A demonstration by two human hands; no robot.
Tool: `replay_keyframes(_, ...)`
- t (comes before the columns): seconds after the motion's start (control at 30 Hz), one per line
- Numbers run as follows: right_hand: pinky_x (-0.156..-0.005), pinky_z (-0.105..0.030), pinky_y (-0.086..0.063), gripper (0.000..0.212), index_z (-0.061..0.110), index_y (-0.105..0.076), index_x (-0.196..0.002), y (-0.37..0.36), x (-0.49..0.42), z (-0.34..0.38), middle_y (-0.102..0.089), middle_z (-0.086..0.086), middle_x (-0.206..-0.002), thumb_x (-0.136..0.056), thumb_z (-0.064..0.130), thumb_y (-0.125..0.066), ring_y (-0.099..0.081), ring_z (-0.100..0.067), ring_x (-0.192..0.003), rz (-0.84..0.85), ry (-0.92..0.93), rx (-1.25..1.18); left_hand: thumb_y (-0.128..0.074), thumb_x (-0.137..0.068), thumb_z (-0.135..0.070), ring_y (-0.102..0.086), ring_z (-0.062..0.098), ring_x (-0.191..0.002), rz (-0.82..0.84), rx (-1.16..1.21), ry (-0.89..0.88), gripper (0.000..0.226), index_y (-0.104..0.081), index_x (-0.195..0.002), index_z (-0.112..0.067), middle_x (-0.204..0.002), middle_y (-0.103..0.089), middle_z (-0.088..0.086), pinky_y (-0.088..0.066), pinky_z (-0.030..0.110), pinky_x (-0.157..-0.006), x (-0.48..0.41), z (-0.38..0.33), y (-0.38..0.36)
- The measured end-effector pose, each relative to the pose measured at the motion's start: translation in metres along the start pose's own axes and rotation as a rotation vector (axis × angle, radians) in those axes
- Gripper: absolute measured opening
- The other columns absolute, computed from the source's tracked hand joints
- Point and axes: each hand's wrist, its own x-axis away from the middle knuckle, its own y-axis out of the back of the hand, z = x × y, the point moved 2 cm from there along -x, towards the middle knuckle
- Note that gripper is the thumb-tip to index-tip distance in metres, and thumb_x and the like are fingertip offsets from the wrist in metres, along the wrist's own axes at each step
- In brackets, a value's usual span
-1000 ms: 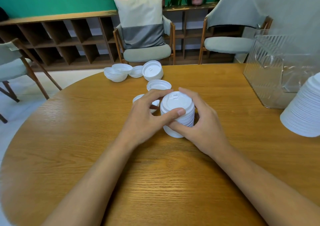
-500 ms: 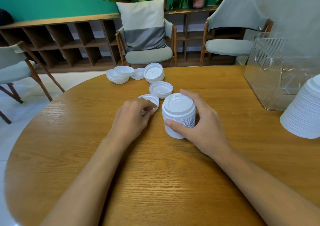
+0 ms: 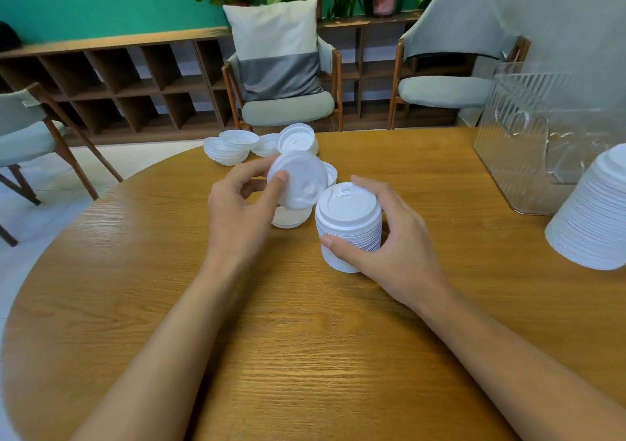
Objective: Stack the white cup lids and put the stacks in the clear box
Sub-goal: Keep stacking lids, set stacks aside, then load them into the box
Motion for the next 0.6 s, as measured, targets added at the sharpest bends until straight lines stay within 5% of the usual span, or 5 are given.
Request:
replay_keyframes(0.2,-0.093,-0.007,-0.041,0.077,0.032,-0.053,-0.142,-0.001,0.000,0.001,-0.056,0.019,-0.130,-0.076,0.048,-0.089,-0.051,0.008,-0.122,0.026,-0.005,-0.008,-0.058,-0.107,-0.019,-0.073,0.020,-0.109,0.060,0.256,0.173,0.026,-0.076,-0.125,-0.011,-0.118,-0.078,0.001,-0.062,0.033,-0.077,0.003,-0.007,-0.002)
replay_keyframes(0.33,-0.099,-0.021,-0.047,0.077,0.032,-0.050,-0.145,-0.003,0.002,0.004,-0.057,0.018,-0.134,-0.079,0.046,-0.088,-0.055,-0.001,-0.125,0.068,0.015,-0.032,-0.060,-0.106,-0.021,-0.073,0.021,-0.102,0.147,0.228,0.172,0.025,-0.076,-0.125,-0.015,-0.116,-0.078,0.001,-0.062,0.036,-0.075,0.008,-0.010,-0.010)
replay_keyframes(0.5,-0.099,-0.013,-0.046,0.098,0.050,-0.026,-0.155,-0.004,0.004,0.005,-0.057,0.024,-0.135,-0.079,0.043,-0.088,-0.056,0.001,-0.126,0.090,0.008,-0.094,-0.065,-0.102,-0.030,-0.051,0.014,-0.072,0.173,0.032,0.035,0.020,-0.079,-0.115,-0.029,-0.084,-0.065,0.020,-0.045,0.037,-0.067,0.012,-0.008,-0.015)
replay_keyframes(0.6,-0.103,-0.018,-0.047,0.088,0.044,-0.036,-0.154,-0.004,0.004,0.004,-0.054,0.021,-0.142,-0.081,0.044,-0.086,-0.053,-0.001,-0.131,0.084,0.033,-0.062,-0.064,-0.095,-0.040,-0.051,0.011,-0.064,0.202,-0.113,0.014,0.021,-0.079,-0.107,-0.032,-0.061,-0.054,-0.006,-0.050,0.039,-0.067,0.016,-0.009,-0.018)
